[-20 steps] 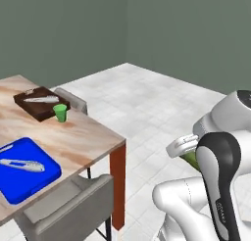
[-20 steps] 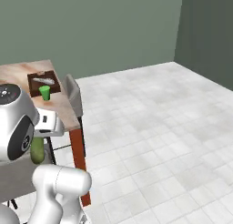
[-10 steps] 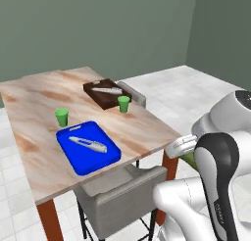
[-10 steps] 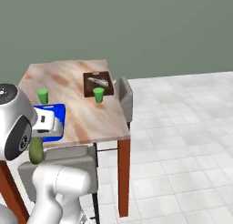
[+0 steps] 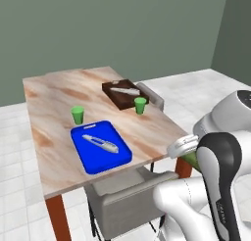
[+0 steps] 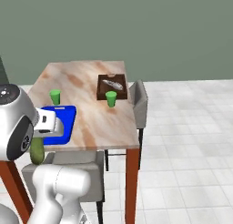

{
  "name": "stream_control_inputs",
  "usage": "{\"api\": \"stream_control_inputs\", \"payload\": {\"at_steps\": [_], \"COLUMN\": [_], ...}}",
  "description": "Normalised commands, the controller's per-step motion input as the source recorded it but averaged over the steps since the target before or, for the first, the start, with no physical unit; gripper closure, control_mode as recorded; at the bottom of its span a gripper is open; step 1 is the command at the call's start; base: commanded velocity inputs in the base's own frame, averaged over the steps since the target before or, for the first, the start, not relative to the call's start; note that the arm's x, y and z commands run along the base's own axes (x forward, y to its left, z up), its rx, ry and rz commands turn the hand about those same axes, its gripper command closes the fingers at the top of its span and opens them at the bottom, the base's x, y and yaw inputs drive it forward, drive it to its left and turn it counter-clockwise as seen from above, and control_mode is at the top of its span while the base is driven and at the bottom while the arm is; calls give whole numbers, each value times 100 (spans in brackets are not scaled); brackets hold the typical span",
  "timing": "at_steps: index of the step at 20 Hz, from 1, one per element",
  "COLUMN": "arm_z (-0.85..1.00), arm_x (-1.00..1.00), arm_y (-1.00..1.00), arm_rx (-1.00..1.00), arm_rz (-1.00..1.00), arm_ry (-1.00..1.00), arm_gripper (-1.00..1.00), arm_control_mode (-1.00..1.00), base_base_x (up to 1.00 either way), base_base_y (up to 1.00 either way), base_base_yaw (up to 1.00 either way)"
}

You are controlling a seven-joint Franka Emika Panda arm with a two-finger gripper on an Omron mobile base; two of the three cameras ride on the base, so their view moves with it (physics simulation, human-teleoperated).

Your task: Gather the cucumber and lemon from the fridge and place them on a tray on the dining counter. Then gather the steak and fish from the fridge and place them on the other tray.

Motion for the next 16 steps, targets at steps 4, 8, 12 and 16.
{"api": "stream_control_inputs", "payload": {"at_steps": [4, 8, 12, 16], "arm_z": [0, 0, 0, -7], "arm_x": [0, 0, 100, 100], "arm_y": [0, 0, 62, 83], "arm_rx": [0, 0, 0, 0], "arm_rz": [0, 0, 0, 0], "arm_ry": [0, 0, 16, 10], "arm_gripper": [100, 100, 100, 100], "arm_control_mode": [100, 100, -100, -100], "base_base_x": [4, 65, 0, 0], "base_base_y": [11, 33, 0, 0], "base_base_yaw": [7, 1, 0, 0]}}
